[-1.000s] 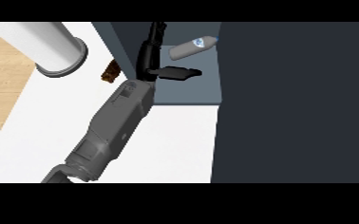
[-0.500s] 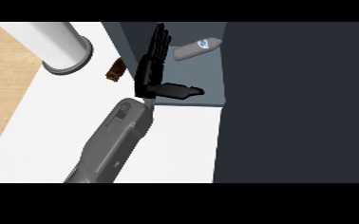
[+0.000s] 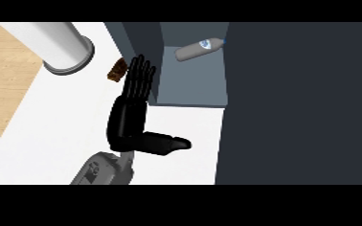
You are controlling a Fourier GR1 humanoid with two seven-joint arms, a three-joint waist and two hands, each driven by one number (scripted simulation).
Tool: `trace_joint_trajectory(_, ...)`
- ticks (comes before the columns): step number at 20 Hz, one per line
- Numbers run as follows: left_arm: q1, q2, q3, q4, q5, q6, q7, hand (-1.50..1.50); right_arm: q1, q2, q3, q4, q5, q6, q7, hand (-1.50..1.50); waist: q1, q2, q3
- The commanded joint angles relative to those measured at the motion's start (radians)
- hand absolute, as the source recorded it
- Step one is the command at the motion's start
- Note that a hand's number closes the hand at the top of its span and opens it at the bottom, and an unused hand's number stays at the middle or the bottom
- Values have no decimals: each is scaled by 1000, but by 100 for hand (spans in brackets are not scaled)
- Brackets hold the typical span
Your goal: Pick up the bottled water, place it into the cabinet and close the cabinet
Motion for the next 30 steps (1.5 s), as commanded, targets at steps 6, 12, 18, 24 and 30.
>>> trace_joint_trajectory(6,367,144,-104,-468,-25,19,53,-150,31,-142,71,-9,94,109,4,150,-20,6,-1)
trace_joint_trajectory(12,561,261,-37,-621,-6,-17,-15,-150,-38,-198,191,-92,176,162,114,150,-8,6,-3)
trace_joint_trajectory(18,736,299,8,-717,52,-72,-82,-150,-83,-147,357,-163,299,110,222,150,-14,5,-4)
trace_joint_trajectory(24,847,372,163,-756,192,-196,-117,-150,-198,-47,451,-85,406,61,291,150,-3,8,-4)
trace_joint_trajectory(30,956,419,248,-806,260,-284,-133,-150,-294,66,470,-71,365,55,456,150,13,11,-4)
